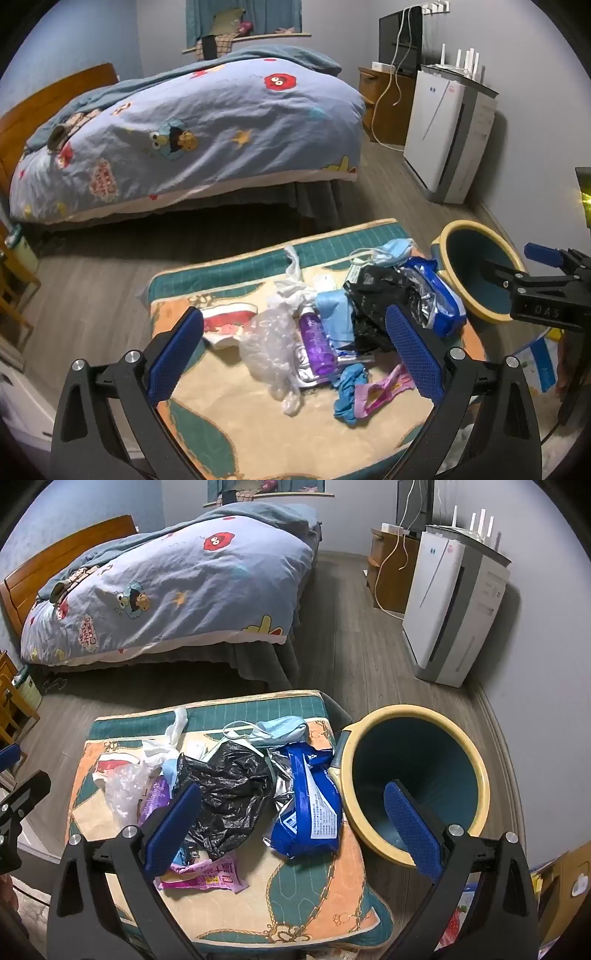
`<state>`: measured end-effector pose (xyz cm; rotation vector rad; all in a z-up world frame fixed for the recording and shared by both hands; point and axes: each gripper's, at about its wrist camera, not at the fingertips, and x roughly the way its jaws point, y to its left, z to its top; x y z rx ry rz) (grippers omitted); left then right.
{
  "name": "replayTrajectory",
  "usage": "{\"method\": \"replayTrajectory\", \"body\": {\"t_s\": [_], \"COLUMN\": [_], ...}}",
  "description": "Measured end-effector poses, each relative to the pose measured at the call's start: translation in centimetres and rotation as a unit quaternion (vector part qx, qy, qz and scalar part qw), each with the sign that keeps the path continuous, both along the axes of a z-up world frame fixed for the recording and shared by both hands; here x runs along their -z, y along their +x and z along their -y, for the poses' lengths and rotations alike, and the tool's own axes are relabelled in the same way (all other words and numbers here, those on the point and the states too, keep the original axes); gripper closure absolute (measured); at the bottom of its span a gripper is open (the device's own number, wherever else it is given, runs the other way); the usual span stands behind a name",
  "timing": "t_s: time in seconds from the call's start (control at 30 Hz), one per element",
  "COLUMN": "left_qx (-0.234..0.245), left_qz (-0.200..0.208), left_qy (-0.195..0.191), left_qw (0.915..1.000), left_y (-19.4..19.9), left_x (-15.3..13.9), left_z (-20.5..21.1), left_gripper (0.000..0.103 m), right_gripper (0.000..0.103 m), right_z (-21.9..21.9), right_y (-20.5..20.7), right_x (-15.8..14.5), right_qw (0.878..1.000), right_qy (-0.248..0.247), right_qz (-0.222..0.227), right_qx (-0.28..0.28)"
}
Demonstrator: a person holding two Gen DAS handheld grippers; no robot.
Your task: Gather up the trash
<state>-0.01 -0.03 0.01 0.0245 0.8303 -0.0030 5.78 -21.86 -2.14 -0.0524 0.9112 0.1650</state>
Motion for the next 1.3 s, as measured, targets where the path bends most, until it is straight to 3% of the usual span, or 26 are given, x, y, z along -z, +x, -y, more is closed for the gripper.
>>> {"method": "replayTrajectory", "body": {"t_s": [1.3], "left_qx": [0.001], "left_qz": [-0.001], "left_qy": [0.011], "left_qw": [0.9999], "left_y": [0.06], "left_x": [0.26], "left_z": [-0.09], "left_gripper": [0.005], "right_gripper": [0.006], "right_z": [-0.05], "right_y": [0.08], "right_x": [0.23], "right_qw": [1.0], "right_qy": [-0.006], "right_qz": [-0.004], "right_qx": [0.0]}}
